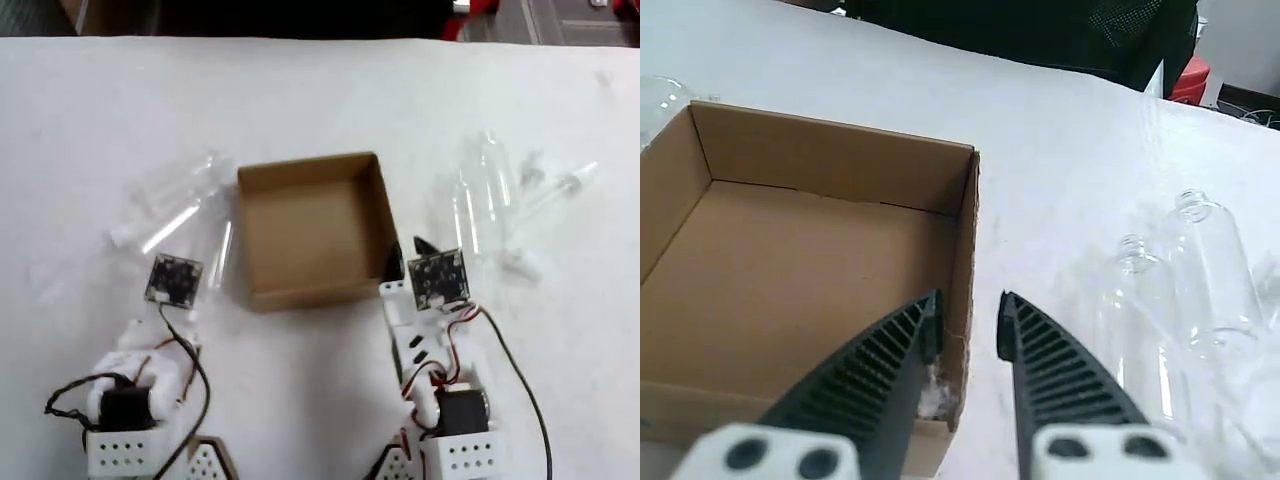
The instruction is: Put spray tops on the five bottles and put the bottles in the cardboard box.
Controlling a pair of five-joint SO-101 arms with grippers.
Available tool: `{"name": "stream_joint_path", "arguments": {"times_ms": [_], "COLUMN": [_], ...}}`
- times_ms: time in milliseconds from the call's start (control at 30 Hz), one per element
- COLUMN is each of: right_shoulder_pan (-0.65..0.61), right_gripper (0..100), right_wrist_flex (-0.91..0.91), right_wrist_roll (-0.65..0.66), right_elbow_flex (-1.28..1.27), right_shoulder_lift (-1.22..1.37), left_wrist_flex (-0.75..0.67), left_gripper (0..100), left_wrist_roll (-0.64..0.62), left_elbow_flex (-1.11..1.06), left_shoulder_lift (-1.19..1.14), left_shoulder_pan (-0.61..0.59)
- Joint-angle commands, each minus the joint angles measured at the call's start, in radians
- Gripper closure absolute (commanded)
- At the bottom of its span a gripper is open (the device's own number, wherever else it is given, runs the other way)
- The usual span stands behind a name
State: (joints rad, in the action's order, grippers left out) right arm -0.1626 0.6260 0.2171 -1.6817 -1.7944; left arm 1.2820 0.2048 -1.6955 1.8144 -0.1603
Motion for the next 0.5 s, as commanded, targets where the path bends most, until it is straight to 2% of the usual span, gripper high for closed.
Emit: {"name": "stream_joint_path", "arguments": {"times_ms": [0,467], "right_shoulder_pan": [-0.008,-0.01], "right_gripper": [91.4,91.4], "right_wrist_flex": [0.005,0.005], "right_wrist_roll": [0.015,0.015], "right_elbow_flex": [-0.008,-0.009], "right_shoulder_lift": [-0.008,-0.007], "left_wrist_flex": [0.006,0.006], "left_gripper": [98,98], "left_wrist_roll": [0.006,0.005], "left_elbow_flex": [0.003,0.003], "left_shoulder_lift": [0.013,0.013], "left_shoulder_pan": [-0.005,0.025]}}
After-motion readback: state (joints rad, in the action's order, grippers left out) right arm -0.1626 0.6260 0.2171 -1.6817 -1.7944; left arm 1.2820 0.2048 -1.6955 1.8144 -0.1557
